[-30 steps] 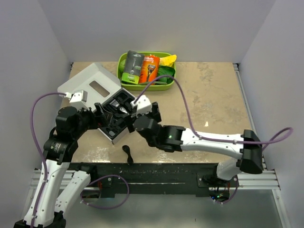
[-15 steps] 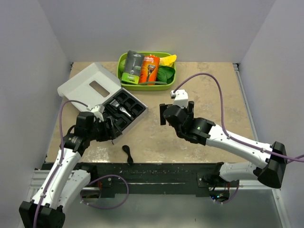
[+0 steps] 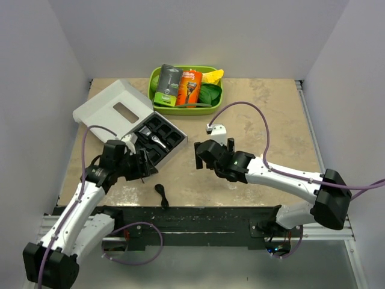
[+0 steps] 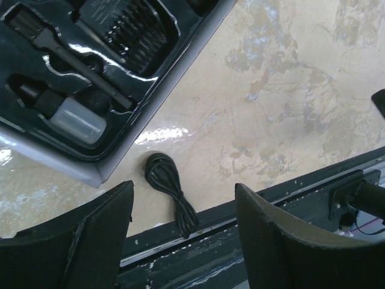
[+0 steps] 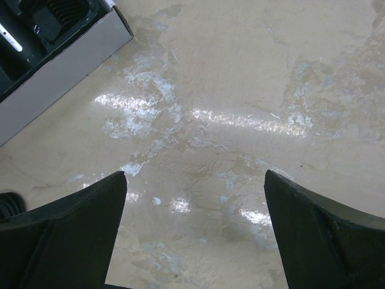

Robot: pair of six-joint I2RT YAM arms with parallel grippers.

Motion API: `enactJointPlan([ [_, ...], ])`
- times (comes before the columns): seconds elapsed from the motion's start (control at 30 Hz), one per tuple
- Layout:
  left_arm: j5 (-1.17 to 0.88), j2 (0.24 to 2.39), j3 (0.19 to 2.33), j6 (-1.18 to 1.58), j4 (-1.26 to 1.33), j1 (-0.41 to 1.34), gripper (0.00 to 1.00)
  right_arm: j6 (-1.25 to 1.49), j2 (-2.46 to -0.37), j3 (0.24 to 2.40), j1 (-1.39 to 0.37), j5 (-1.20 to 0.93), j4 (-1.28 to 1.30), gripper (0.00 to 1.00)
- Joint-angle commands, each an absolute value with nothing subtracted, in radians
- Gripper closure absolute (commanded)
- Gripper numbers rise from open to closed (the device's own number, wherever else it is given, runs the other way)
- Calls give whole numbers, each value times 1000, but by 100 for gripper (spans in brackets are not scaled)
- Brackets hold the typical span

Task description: Sort the hair-cutting tools

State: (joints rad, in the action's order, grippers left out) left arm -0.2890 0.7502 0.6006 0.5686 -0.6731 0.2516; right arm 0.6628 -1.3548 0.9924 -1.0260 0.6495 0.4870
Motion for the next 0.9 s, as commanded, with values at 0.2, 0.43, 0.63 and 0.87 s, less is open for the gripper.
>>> enactJointPlan([
  [0.2,-143,1037,884,583,-565,411,26,706,-1384,1000,-1045,637,419,2],
  [0.43,73,1173,839,673,-563,684,26,733,-1394,997,-1046,690,454,1],
  [0.63,242,1105,773,865,-669,868,26,745,-1377,962,-1046,698,434,2],
  [0.87,276,1075,710,1028,-720,966,31,746,-1410,959,-1046,670,403,2],
])
